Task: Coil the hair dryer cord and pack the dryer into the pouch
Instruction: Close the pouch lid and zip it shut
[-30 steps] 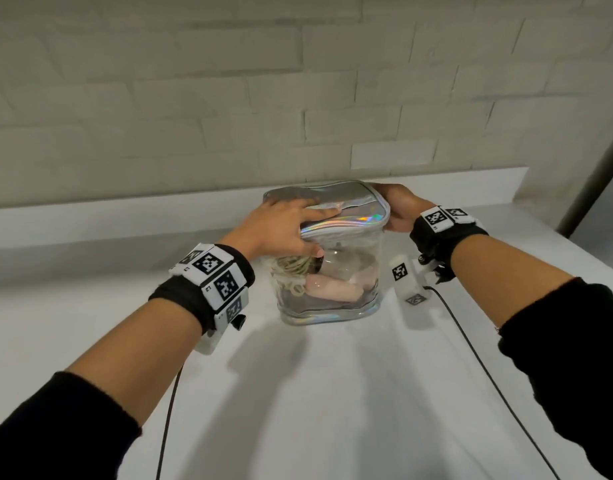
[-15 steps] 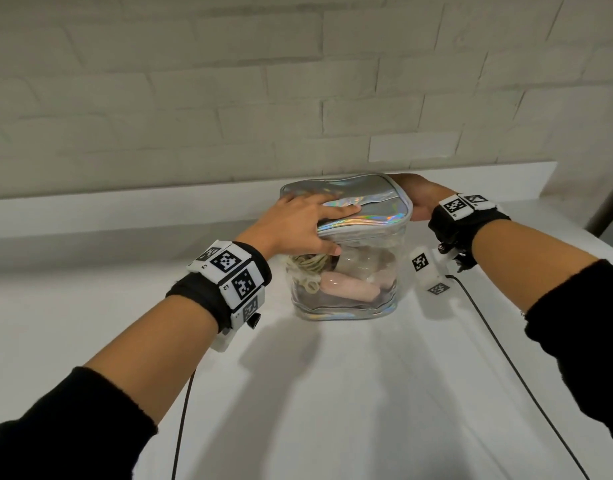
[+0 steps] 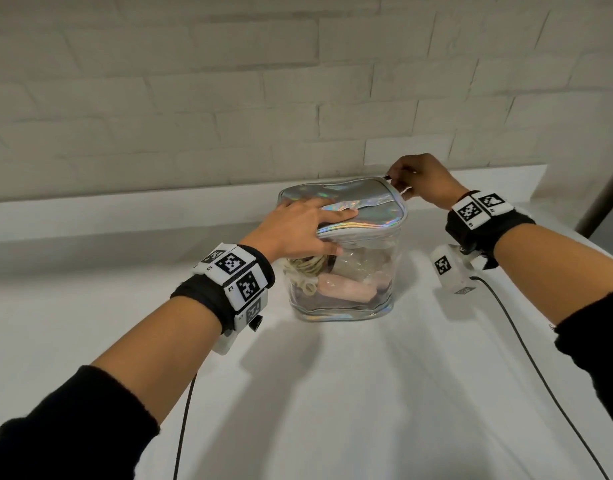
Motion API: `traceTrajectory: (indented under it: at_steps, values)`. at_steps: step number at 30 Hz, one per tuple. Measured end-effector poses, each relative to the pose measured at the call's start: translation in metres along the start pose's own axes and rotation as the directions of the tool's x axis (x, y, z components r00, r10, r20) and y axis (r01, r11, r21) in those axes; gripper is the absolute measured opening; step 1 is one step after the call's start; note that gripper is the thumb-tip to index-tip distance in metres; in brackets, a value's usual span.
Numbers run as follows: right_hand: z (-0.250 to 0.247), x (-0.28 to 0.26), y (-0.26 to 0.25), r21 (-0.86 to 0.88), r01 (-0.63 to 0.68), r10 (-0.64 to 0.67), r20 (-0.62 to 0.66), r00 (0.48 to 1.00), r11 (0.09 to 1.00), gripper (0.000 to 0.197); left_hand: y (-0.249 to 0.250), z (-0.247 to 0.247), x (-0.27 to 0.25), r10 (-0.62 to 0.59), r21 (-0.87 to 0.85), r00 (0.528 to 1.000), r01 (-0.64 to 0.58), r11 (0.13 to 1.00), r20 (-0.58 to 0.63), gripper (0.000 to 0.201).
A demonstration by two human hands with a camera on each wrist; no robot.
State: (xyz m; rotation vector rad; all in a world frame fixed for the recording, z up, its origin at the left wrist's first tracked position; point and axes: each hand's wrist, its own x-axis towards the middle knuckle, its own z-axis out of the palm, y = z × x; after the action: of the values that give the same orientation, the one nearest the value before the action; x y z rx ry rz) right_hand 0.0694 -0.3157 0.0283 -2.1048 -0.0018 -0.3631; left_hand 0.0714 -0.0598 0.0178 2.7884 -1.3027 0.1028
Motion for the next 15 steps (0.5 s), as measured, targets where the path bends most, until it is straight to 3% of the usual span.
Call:
traceTrajectory:
  at_steps: [4, 9, 15]
  values:
    - [-0.013, -0.013, 0.006, 0.072, 0.020, -0.023, 0.040, 0.999, 0.997, 0.016, 0.003, 0.001, 0.001, 0.008, 0.002, 1.000, -0.008, 1.000, -0.013, 0.066]
    - [-0.026, -0.034, 0.004, -0.002, 0.003, -0.003, 0.059, 0.998, 1.000, 0.019, 0.005, 0.003, 0.004, 0.005, -0.036, 1.000, -0.006, 0.999, -0.024, 0.065]
    - [-0.021, -0.072, -0.003, 0.260, -0.029, 0.003, 0.100, 0.995, 0.965, 0.022, 0.005, 0.003, 0.005, -0.002, -0.058, 1.000, 0.000, 0.998, -0.024, 0.065]
